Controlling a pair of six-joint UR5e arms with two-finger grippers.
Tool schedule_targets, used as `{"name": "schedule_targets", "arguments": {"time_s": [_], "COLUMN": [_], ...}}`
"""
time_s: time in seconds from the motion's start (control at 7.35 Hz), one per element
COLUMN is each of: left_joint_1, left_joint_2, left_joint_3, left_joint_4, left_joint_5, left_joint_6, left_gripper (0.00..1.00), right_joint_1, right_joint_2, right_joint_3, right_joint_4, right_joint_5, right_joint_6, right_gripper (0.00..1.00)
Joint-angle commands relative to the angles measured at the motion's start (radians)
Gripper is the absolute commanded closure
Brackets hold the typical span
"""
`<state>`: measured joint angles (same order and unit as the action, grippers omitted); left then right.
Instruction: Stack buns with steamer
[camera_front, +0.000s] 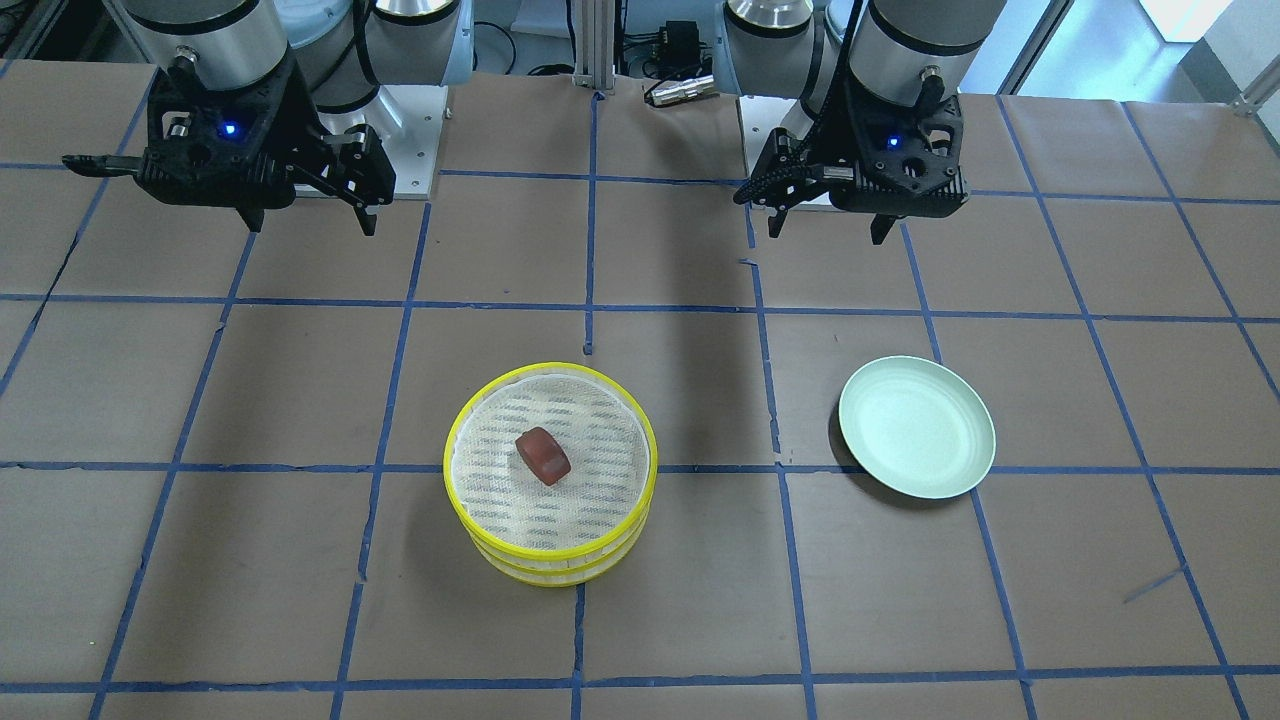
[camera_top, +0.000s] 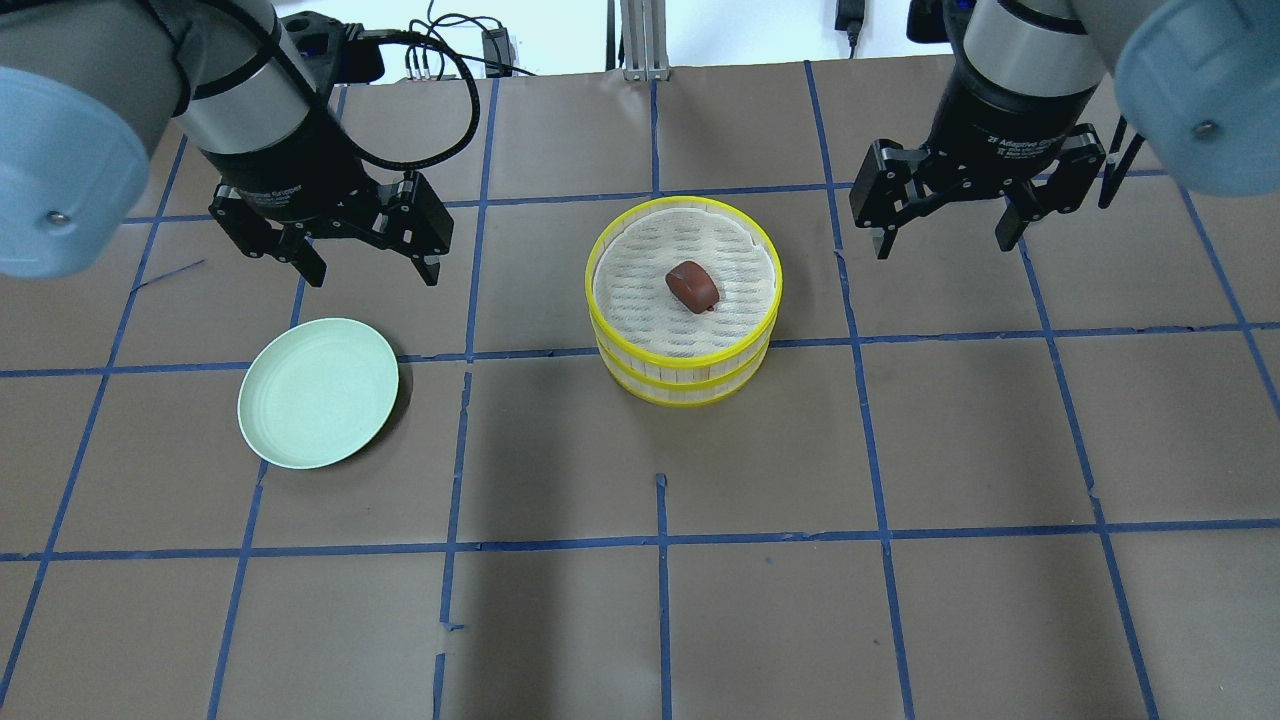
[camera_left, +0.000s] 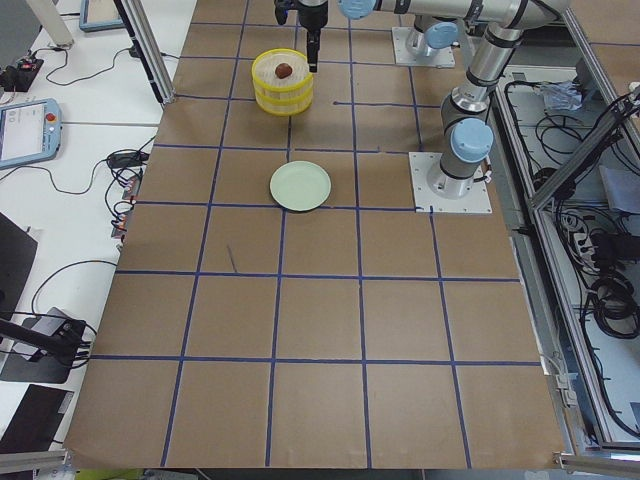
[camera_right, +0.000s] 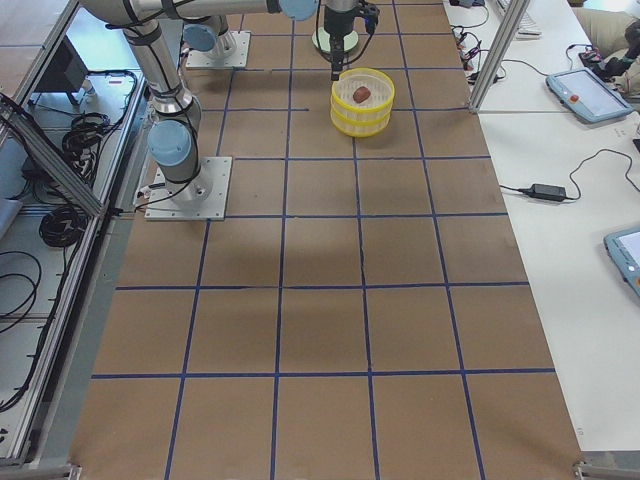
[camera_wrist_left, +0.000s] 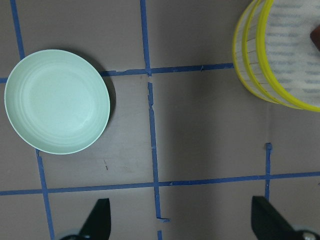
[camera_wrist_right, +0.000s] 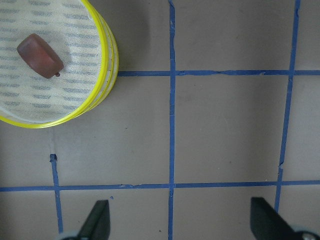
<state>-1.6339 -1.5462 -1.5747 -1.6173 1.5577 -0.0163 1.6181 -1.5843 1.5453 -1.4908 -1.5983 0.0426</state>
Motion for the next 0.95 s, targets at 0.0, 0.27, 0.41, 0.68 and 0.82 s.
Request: {"name": "schedule_targets", "arguments": {"time_s": [0.0,0.27,0.41,0.68,0.82], "left_joint_1": [-0.003,0.002,0.002,0.002,0.002], "left_joint_2": [-0.002,-0.002,-0.003,-0.005,-0.009], "left_joint_3": [0.001,0.002,0.004,0.005,0.005], "left_joint_4": [0.004,0.004,0.004,0.004,0.004], "left_joint_5": [-0.005,-0.024,-0.025,-0.028,-0.03], "left_joint_6": [-0.002,0.001,0.003,0.001,0.001], "left_gripper": [0.01,0.0,0.0,0.0,0.0], "right_joint_1": [-0.001,0.0,0.0,0.0,0.0], "right_joint_2": [0.001,-0.006,-0.003,-0.003,-0.003], "right_joint_3": [0.001,0.004,-0.001,0.002,0.002], "right_joint_4": [-0.008,0.003,-0.003,-0.003,-0.003], "right_joint_5": [0.001,0.009,0.017,0.017,0.015], "right_joint_6": [0.0,0.016,0.016,0.016,0.017], "right_gripper": [0.0,0.0,0.01,0.0,0.0]}}
